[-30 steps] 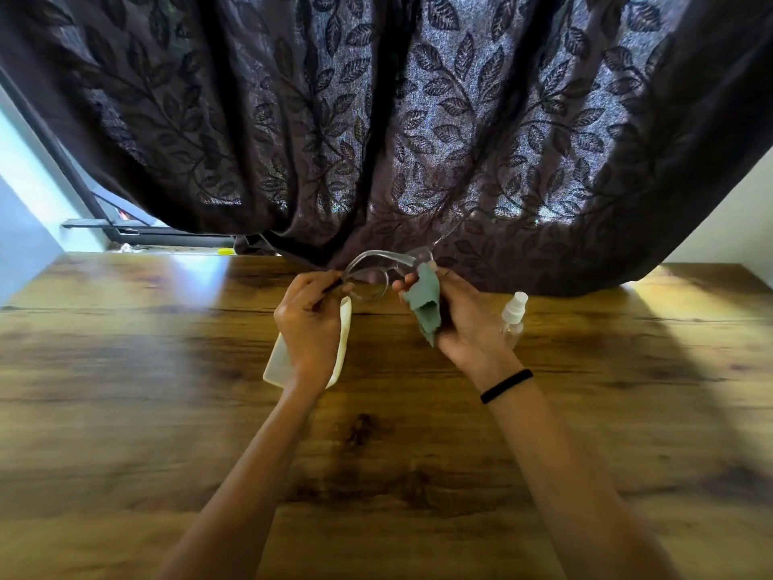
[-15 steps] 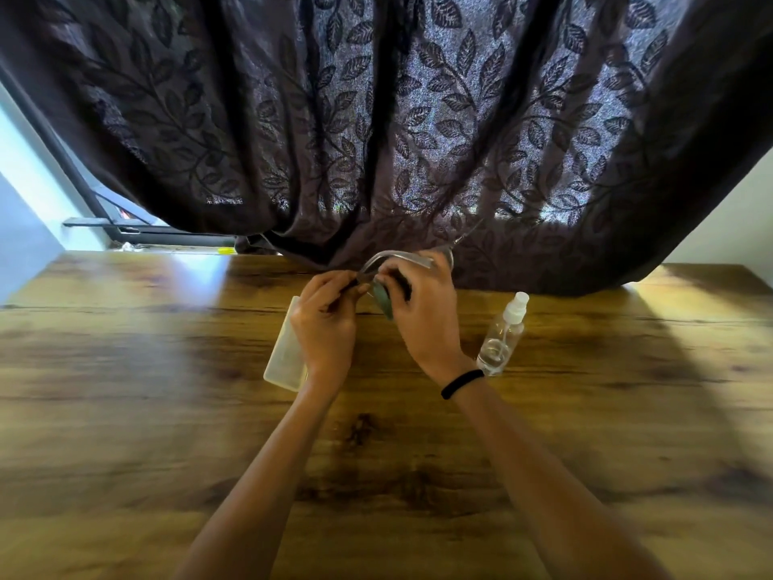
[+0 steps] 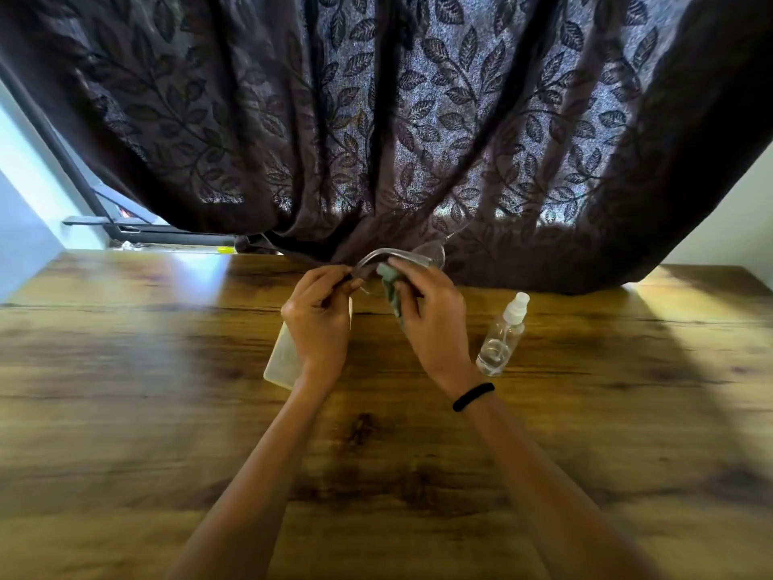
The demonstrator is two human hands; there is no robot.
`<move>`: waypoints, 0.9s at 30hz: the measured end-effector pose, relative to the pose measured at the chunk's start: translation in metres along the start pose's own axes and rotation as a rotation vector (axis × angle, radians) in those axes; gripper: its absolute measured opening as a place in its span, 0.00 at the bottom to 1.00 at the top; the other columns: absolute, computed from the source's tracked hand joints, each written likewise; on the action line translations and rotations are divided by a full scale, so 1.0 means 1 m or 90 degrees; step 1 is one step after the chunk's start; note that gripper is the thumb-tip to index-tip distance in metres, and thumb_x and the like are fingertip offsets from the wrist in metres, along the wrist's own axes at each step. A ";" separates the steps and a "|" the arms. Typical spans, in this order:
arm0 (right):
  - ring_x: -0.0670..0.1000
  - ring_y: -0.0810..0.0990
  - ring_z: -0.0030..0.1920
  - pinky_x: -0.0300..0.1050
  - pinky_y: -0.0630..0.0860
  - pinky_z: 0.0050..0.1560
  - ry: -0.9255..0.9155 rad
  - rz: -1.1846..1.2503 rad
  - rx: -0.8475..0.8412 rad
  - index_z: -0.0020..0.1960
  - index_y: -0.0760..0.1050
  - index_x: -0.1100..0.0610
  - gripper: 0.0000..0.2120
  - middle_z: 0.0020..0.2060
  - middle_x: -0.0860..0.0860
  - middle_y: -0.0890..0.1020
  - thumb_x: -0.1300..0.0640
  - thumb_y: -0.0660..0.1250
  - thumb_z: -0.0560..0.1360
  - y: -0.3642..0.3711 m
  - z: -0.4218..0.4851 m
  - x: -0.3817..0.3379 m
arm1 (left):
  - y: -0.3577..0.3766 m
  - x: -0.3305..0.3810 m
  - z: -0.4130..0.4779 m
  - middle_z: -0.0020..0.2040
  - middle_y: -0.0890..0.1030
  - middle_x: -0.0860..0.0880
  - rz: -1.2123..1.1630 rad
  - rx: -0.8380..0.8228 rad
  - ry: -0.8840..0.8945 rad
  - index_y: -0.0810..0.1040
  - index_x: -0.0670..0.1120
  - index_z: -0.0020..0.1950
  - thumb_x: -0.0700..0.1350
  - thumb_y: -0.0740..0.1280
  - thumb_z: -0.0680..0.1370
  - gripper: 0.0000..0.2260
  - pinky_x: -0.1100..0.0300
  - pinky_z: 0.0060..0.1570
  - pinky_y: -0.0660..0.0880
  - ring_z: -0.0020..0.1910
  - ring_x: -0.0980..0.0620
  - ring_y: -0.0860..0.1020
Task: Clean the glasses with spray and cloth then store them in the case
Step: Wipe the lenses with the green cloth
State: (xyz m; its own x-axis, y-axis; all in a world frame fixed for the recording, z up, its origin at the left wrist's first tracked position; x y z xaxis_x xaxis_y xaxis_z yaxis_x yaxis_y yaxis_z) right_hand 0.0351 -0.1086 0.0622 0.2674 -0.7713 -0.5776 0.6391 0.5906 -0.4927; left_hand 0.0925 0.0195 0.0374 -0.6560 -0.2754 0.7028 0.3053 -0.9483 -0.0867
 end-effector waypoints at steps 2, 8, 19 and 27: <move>0.45 0.77 0.44 0.30 0.70 0.45 0.023 0.016 0.068 0.52 0.77 0.62 0.09 0.46 0.56 0.83 0.66 0.67 0.72 -0.009 0.007 -0.001 | 0.001 0.000 -0.001 0.42 0.79 0.49 -0.012 -0.002 0.006 0.82 0.37 0.45 0.31 0.72 0.68 0.07 0.74 0.42 0.73 0.40 0.61 0.77; 0.52 0.77 0.46 0.39 0.72 0.41 0.023 -0.081 0.000 0.52 0.79 0.61 0.09 0.47 0.57 0.79 0.58 0.65 0.75 -0.003 0.012 -0.005 | 0.004 -0.001 -0.001 0.43 0.80 0.48 -0.043 0.004 -0.005 0.82 0.38 0.46 0.34 0.71 0.69 0.07 0.69 0.41 0.76 0.40 0.59 0.78; 0.56 0.74 0.51 0.44 0.73 0.51 -0.025 -0.016 -0.116 0.57 0.78 0.60 0.12 0.48 0.55 0.80 0.63 0.65 0.74 0.010 0.003 -0.013 | 0.002 0.004 -0.002 0.42 0.78 0.50 -0.014 0.028 0.026 0.82 0.37 0.45 0.32 0.68 0.69 0.07 0.73 0.41 0.73 0.41 0.62 0.76; 0.59 0.73 0.55 0.50 0.77 0.45 -0.011 -0.220 -0.084 0.58 0.76 0.62 0.14 0.52 0.58 0.76 0.65 0.64 0.73 0.000 0.002 -0.010 | 0.007 0.006 -0.002 0.42 0.79 0.52 -0.035 0.021 0.029 0.82 0.40 0.45 0.40 0.67 0.71 0.07 0.71 0.40 0.74 0.40 0.62 0.77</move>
State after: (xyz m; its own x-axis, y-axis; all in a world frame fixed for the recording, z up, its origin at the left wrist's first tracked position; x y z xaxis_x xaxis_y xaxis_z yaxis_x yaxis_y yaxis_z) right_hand 0.0340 -0.1010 0.0696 0.0652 -0.9341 -0.3510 0.5952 0.3187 -0.7376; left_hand 0.0897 0.0113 0.0399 -0.7025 -0.2308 0.6733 0.2901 -0.9567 -0.0252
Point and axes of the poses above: each hand's wrist, its own z-axis towards the middle knuckle, its own y-axis out of the palm, x = y × z, the point moved 4 cm from there along z, towards the middle knuckle
